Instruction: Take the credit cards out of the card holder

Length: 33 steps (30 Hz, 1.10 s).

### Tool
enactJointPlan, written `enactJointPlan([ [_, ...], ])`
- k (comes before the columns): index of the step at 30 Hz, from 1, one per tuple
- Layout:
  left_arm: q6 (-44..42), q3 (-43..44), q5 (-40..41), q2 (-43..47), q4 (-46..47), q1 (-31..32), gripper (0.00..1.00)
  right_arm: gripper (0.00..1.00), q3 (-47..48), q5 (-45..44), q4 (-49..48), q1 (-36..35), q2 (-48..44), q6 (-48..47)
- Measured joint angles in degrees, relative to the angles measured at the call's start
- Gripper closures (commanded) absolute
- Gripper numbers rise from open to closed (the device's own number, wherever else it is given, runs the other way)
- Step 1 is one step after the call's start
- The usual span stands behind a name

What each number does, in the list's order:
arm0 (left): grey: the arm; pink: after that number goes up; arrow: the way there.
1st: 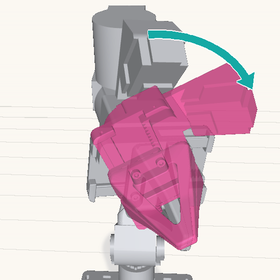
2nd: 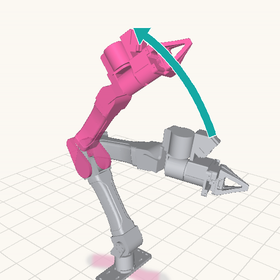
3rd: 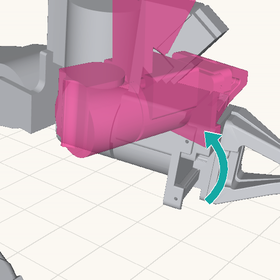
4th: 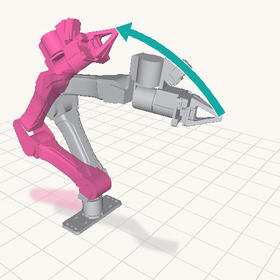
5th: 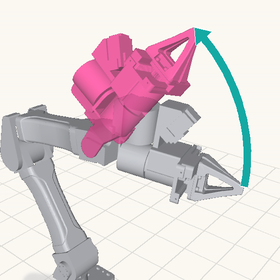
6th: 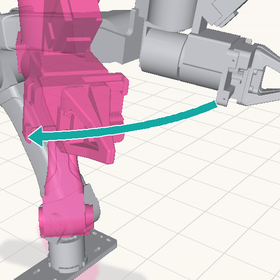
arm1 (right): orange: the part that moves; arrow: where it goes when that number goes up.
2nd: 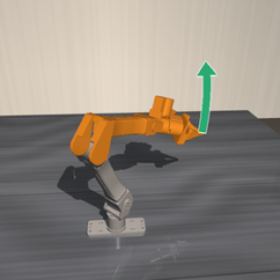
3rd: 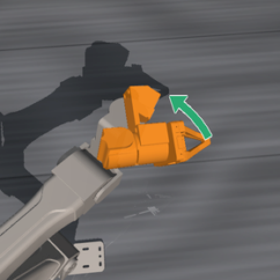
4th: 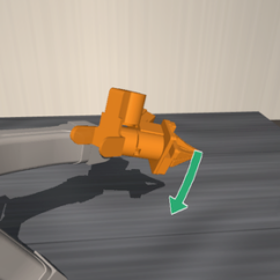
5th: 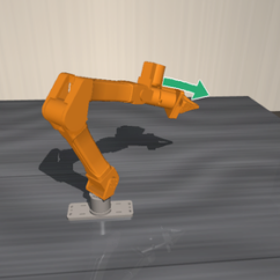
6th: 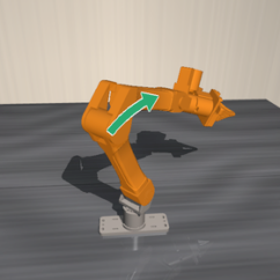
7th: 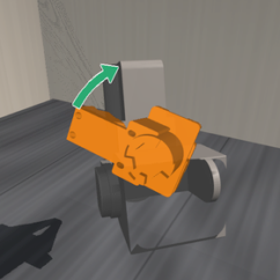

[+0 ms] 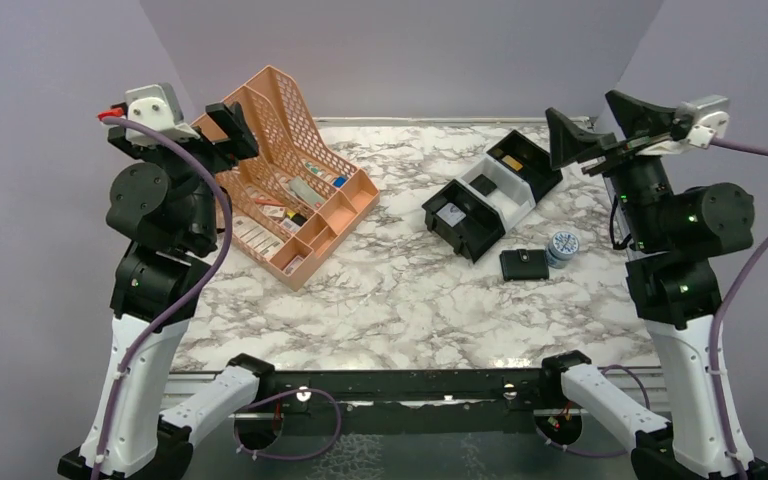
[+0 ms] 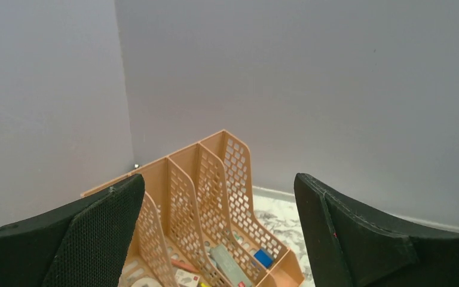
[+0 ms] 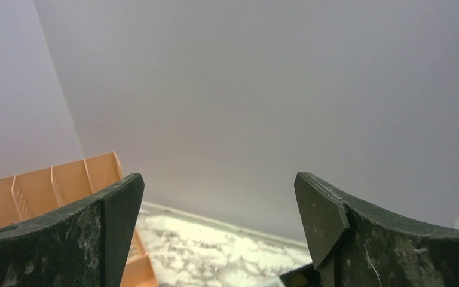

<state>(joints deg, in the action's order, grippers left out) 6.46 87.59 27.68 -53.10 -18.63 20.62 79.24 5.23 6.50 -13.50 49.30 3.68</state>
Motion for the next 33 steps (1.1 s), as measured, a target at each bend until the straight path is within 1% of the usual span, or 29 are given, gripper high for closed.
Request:
enactJointPlan([
  [5,1.0,-6.5,-0.1,1.9,-0.1,0.0,0.01,0.00,-6.8,2.6,0.5,0.5,0.2,2.6],
  [9,2.9,-13.0,-1.9,3.6,-0.5,0.0,0.01,0.00,-13.0,5.7,1.3,0.9,0.7,5.2],
  [13,6.9,-22.0,-7.6,6.4,0.2,0.0,0.01,0.00,-18.7,9.3,2.6,1.4,1.9,7.9],
  [16,10.2,-27.4,-14.9,6.4,0.7,0.4,0.01,0.00,-22.6,12.2,3.8,1.7,2.9,10.0],
  [20,14.2,-32.7,-22.0,3.3,1.1,5.7,0.01,0.00,-26.4,16.5,5.0,2.1,4.3,12.7],
  [21,14.9,-33.0,-23.1,2.9,0.9,6.2,0.01,0.00,-27.1,17.5,5.3,2.2,4.7,13.3],
  [24,18.2,-36.9,-25.7,-1.4,1.0,14.1,0.01,0.00,-28.9,20.2,5.8,2.4,5.7,15.2],
  [27,21.6,-39.5,-26.4,-5.3,0.8,20.9,0.01,0.00,-30.3,23.0,6.4,2.4,7.0,17.1],
  [29,24.0,-41.1,-25.9,-7.8,-0.4,24.3,0.01,0.00,-30.6,24.7,6.8,2.5,8.1,18.1],
  [33,28.6,-42.8,-22.2,-12.2,-4.4,26.8,0.01,0.00,-30.6,26.1,7.7,2.7,9.9,19.3],
])
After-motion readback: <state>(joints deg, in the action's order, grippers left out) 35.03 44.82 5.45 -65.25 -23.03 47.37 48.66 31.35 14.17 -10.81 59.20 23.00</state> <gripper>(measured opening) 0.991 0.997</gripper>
